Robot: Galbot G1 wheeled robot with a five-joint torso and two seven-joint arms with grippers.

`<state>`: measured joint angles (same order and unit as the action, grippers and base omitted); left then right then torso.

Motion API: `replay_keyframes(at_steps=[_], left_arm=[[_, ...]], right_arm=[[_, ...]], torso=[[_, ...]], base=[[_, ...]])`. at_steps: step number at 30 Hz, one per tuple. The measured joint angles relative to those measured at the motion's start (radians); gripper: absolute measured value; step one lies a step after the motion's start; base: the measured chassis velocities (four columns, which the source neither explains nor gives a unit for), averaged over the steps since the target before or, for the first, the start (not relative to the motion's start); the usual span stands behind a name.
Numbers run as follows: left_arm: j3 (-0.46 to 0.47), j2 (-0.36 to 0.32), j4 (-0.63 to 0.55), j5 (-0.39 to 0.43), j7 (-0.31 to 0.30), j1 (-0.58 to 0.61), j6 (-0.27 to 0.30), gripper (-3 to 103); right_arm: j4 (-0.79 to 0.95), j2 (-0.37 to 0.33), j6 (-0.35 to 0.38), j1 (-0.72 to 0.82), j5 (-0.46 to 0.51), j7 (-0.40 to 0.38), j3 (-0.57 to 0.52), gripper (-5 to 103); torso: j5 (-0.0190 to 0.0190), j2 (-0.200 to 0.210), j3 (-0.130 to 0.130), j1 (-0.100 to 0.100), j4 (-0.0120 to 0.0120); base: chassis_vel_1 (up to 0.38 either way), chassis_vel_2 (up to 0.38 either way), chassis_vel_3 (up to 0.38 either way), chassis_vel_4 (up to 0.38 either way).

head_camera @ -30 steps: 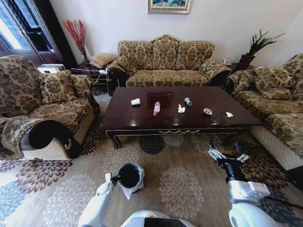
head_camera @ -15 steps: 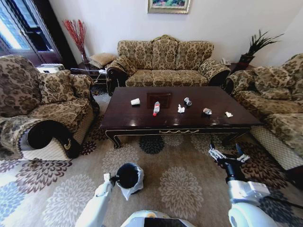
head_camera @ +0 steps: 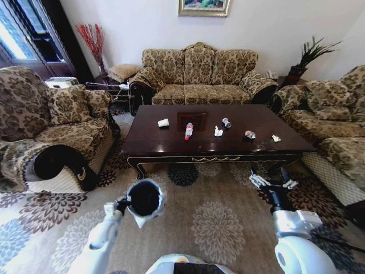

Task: Move to the front of the table and place the trash on the table into the trash bin.

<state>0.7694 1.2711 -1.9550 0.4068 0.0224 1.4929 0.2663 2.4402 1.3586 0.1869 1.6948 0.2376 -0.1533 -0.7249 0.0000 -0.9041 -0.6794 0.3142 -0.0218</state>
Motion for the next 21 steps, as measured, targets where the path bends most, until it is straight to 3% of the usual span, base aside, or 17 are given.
replay_keyframes(at_steps=[3, 5, 12, 21], left_arm=[[0.063, -0.005, -0.133, 0.029, 0.003, 0.023, 0.079, 3], [0.086, -0.008, -0.187, 0.041, 0.003, 0.042, 0.102, 3], [0.152, -0.005, -0.367, 0.066, 0.024, 0.114, 0.135, 3], [0.125, 0.014, -0.448, 0.069, 0.013, 0.113, 0.163, 3]], right_arm=[[0.013, -0.017, 0.015, -0.009, 0.014, 0.005, -0.003, 100], [0.016, -0.026, 0.021, -0.017, 0.022, 0.005, -0.007, 100], [0.039, -0.034, 0.036, -0.028, 0.032, 0.002, -0.012, 100], [0.060, -0.030, 0.046, -0.019, 0.019, 0.013, -0.016, 100]], torso=[[0.0000, 0.000, 0.000, 0.000, 0.0003], [-0.0002, 0.000, 0.000, 0.000, -0.0002], [0.0001, 0.000, 0.000, 0.000, -0.0002], [0.0000, 0.000, 0.000, 0.000, 0.0001]], base=[[0.000, 0.000, 0.000, 0.000], [0.000, 0.000, 0.000, 0.000], [0.000, 0.000, 0.000, 0.000], [0.000, 0.000, 0.000, 0.000]])
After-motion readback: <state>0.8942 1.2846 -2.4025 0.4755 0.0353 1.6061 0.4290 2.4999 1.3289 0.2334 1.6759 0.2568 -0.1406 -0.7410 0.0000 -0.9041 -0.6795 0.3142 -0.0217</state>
